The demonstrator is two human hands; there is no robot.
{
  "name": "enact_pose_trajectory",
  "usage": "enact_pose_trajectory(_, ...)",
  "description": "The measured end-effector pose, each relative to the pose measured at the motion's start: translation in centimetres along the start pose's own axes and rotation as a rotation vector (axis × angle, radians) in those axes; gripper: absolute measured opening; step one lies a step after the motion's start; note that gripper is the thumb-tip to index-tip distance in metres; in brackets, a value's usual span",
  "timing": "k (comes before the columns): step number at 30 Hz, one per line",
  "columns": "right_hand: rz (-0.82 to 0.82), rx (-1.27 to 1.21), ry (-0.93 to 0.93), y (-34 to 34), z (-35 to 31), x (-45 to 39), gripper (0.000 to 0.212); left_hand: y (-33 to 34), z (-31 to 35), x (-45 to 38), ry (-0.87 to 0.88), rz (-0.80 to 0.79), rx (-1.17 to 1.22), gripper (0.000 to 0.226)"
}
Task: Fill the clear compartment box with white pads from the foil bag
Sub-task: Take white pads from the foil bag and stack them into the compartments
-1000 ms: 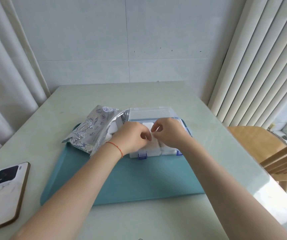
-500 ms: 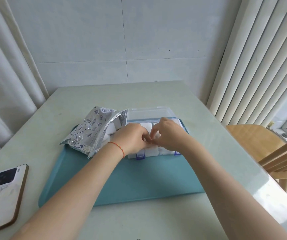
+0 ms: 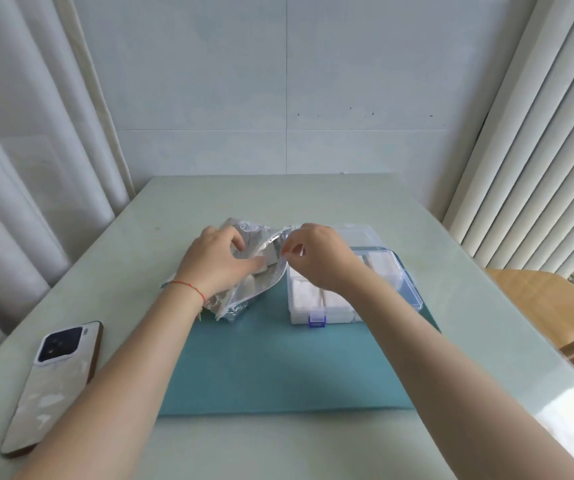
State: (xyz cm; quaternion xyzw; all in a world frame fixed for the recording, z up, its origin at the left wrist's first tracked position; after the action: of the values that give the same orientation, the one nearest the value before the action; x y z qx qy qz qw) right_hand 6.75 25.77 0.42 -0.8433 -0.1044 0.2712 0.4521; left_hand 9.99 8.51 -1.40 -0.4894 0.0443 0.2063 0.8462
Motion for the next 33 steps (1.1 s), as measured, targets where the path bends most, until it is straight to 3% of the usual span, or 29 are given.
enact_pose_trajectory(6,-0.221,0.092,0.007,5.2,-2.6,-2.9,0.033,0.7,-2.6,-0.8,-0.078,-0.015,0.138,0.007)
enact_pose_trajectory(10,-0.299,0.225,0.018,7.2,-2.0,-4.1,0.044,0.6,-4.3,-0.8,-0.182,0.058,0.325,0.007)
enact_pose_trajectory(14,-0.374,0.308,0.026,8.6,-1.9,-4.4,0.036,0.7,-5.0,-0.7,-0.187,0.093,0.377,0.010)
enact_pose_trajectory(17,-0.409,0.364,0.019,9.2,-2.2,-4.5,0.009,0.7,-5.0,-0.7,-0.180,0.102,0.377,0.011)
enact_pose_trajectory(24,-0.373,0.289,0.004,8.2,-2.6,-4.0,0.034,0.9,-4.7,-0.7,-0.179,0.107,0.323,0.010)
enact_pose_trajectory(29,-0.174,0.164,0.015,4.6,-3.4,-3.5,0.005,0.8,-4.2,-0.5,-0.174,0.105,0.308,0.010)
enact_pose_trajectory(33,-0.030,-0.104,0.125,1.2,-3.0,-3.0,0.003,0.6,-4.0,-0.4,-0.185,0.094,0.342,0.012)
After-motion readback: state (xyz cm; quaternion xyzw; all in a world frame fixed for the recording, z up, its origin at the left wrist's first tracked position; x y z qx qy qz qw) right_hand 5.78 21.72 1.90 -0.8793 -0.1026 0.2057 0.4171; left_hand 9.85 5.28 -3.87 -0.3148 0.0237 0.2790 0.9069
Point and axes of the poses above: each hand's wrist, its own x-axis away from the middle knuckle, its own y-axis out of the palm, z = x × y, the point moved 5 cm from there along -x, towards the middle knuckle, and after that the axes turned 8 degrees about z, right-handed, at the moved point
